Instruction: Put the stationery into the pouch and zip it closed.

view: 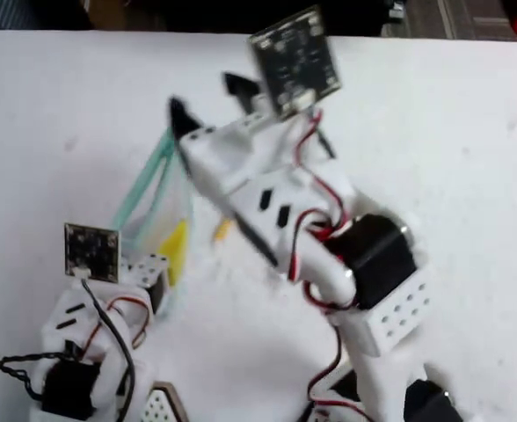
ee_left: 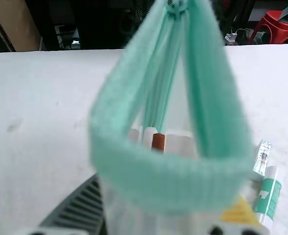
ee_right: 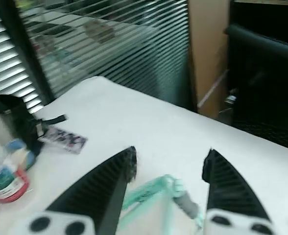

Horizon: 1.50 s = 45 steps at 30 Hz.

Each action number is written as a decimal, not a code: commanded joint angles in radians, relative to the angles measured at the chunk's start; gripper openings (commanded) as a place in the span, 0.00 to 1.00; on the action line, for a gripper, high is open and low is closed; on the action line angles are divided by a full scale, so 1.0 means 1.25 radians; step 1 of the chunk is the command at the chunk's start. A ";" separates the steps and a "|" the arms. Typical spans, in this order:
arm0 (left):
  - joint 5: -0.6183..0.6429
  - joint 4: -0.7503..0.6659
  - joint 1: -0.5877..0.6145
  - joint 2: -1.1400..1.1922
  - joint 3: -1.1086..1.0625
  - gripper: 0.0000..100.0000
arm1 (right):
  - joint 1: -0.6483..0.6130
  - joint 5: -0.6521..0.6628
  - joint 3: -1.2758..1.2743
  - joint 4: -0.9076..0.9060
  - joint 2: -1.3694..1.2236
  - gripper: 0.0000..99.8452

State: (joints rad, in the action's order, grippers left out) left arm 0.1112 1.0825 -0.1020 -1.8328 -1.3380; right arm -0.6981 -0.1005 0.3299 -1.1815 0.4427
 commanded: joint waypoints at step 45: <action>0.011 -0.032 -0.001 0.004 -0.026 0.21 | 0.245 -0.204 -0.302 0.215 -0.462 0.22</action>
State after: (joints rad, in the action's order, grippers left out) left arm 0.1112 1.0764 -0.1020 -1.8328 -1.3625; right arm -0.4020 -0.3153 -0.1504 -0.8654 -0.1036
